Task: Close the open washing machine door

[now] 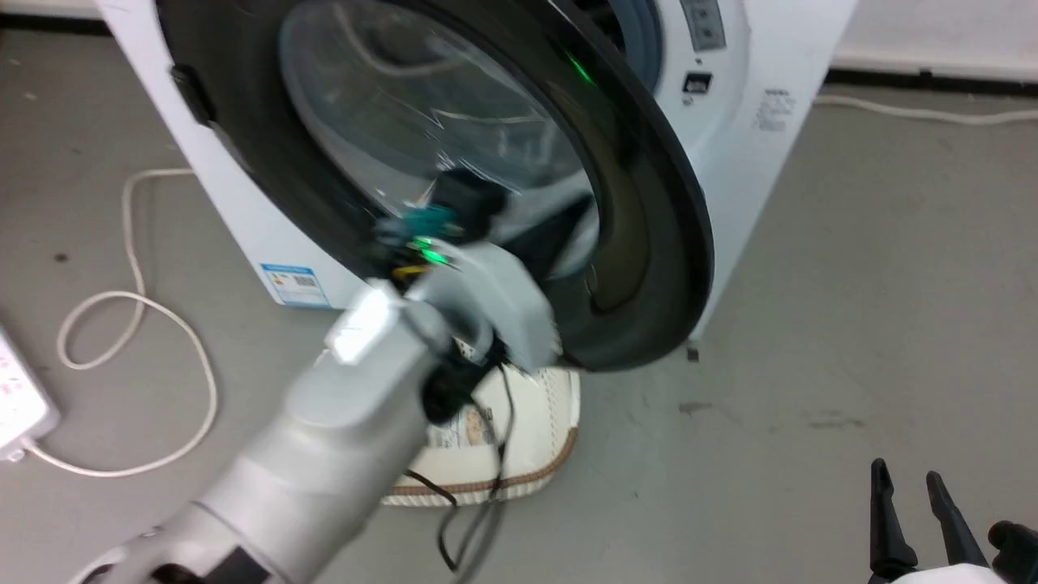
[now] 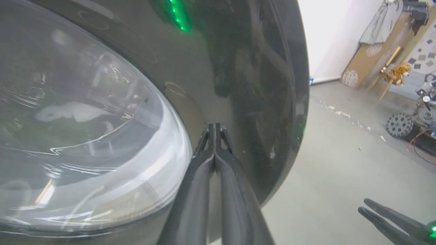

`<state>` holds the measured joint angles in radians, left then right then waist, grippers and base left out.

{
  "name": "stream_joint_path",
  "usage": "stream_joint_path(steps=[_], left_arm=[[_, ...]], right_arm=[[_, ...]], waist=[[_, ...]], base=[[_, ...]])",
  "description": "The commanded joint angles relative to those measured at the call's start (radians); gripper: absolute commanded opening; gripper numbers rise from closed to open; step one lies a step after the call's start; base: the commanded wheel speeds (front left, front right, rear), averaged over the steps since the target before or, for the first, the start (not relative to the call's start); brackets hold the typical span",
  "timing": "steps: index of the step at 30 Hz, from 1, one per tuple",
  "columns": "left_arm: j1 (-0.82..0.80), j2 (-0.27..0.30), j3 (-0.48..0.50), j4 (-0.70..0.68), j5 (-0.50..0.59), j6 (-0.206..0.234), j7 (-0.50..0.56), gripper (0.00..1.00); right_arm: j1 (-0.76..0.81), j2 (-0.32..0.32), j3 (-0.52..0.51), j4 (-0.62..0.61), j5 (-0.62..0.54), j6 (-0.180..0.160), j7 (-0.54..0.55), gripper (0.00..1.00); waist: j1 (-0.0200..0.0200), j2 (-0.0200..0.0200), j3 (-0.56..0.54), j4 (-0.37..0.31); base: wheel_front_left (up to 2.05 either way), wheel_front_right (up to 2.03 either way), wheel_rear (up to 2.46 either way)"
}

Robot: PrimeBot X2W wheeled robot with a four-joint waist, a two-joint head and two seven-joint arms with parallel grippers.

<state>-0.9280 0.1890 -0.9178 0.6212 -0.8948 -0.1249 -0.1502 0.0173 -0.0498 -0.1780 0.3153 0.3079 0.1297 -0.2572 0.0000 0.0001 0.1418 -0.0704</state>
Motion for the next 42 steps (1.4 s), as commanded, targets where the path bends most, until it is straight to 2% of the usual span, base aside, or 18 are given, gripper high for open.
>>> stream_joint_path(steps=[1, 4, 7, 11, 14, 17, 22, 29, 33, 34, 35, 38, 39, 40, 41, 42], left_arm=[[-0.001, 0.015, 0.022, 0.007, -0.011, 0.007, -0.023, 0.0], [0.021, 0.059, 0.096, 0.012, -0.023, 0.064, -0.083, 0.0], [0.066, 0.112, 0.203, -0.02, 0.001, 0.154, -0.109, 0.0], [0.201, 0.161, 0.438, -0.198, 0.13, 0.276, -0.111, 0.0], [0.348, 0.164, 0.574, -0.326, 0.239, 0.322, -0.111, 0.0], [0.488, 0.15, 0.66, -0.404, 0.318, 0.334, -0.111, 0.0], [0.661, 0.134, 0.7, -0.429, 0.39, 0.323, -0.111, 0.0], [0.8, 0.127, 0.672, -0.366, 0.357, 0.257, -0.096, 0.0], [0.828, 0.131, 0.671, -0.352, 0.347, 0.255, -0.089, 0.0], [0.833, 0.13, 0.673, -0.356, 0.346, 0.259, -0.091, 0.26], [0.838, 0.129, 0.675, -0.361, 0.349, 0.265, -0.092, 1.0], [0.849, 0.124, 0.676, -0.375, 0.352, 0.274, -0.096, 1.0], [0.852, 0.123, 0.675, -0.379, 0.353, 0.276, -0.097, 1.0], [0.855, 0.122, 0.674, -0.383, 0.355, 0.277, -0.097, 1.0], [0.856, 0.123, 0.672, -0.386, 0.358, 0.278, -0.098, 1.0], [0.857, 0.122, 0.671, -0.39, 0.361, 0.28, -0.099, 1.0]], right_arm=[[0.01, 0.0, 0.001, 0.002, -0.001, 0.001, -0.005, 1.0], [0.016, 0.0, 0.003, 0.001, 0.002, 0.001, -0.005, 1.0], [0.022, 0.0, 0.011, -0.002, 0.0, 0.001, -0.005, 1.0], [0.029, 0.0, 0.019, -0.012, -0.004, 0.001, -0.005, 1.0], [0.036, 0.0, 0.025, -0.016, -0.007, 0.001, -0.005, 1.0], [0.047, 0.0, 0.031, -0.016, -0.011, 0.001, -0.005, 1.0], [0.059, 0.0, 0.034, -0.017, -0.018, 0.001, -0.005, 1.0], [0.065, 0.0, 0.044, -0.02, -0.014, 0.001, -0.005, 1.0], [0.071, 0.0, 0.058, -0.014, -0.012, 0.001, -0.005, 1.0], [0.072, 0.0, 0.06, -0.012, -0.014, 0.001, -0.005, 1.0], [0.072, 0.0, 0.059, -0.011, -0.015, 0.001, -0.005, 1.0], [0.072, 0.0, 0.053, -0.007, -0.011, 0.001, -0.005, 1.0], [0.071, 0.0, 0.053, -0.004, -0.012, 0.001, -0.005, 0.86], [0.069, 0.0, 0.053, -0.007, -0.018, 0.001, -0.005, 0.16], [0.068, 0.0, 0.055, -0.008, -0.021, 0.001, -0.005, 0.0], [0.066, 0.0, 0.057, -0.009, -0.021, 0.001, -0.005, 0.0]], waist=[[0.0, -0.0001, -0.028, 0.023], [0.0, -0.0001, -0.055, 0.043], [0.0, -0.0001, -0.08, 0.056], [0.0, -0.0001, -0.098, 0.061], [0.0, -0.0001, -0.112, 0.057], [0.0, -0.0001, -0.128, 0.049], [0.0, -0.0001, -0.144, 0.036], [0.0, -0.0001, -0.158, 0.023], [0.0, -0.0001, -0.161, 0.019], [0.0, -0.0001, -0.161, 0.018], [0.0, -0.0001, -0.161, 0.018], [0.0, -0.0001, -0.161, 0.018], [0.0, -0.0001, -0.161, 0.017], [0.0, -0.0001, -0.161, 0.017], [0.0, -0.0001, -0.16, 0.017], [0.0, -0.0001, -0.159, 0.018]], base=[[0.0, 0.0, 0.0], [0.0, 0.0, 0.0], [0.0, 0.0, 0.0], [0.0, 0.0, 0.0], [0.0, 0.0, 0.0], [0.0, 0.0, 0.0], [0.0, 0.0, 0.0], [0.0, 0.0, 0.0], [0.0, 0.0, 0.0], [0.0, 0.0, 0.0], [0.0, 0.0, 0.0], [0.0, 0.0, 0.0], [0.0, 0.0, 0.0], [0.0, 0.0, 0.0], [0.0, 0.0, 0.0], [0.0, 0.0, 0.0]])
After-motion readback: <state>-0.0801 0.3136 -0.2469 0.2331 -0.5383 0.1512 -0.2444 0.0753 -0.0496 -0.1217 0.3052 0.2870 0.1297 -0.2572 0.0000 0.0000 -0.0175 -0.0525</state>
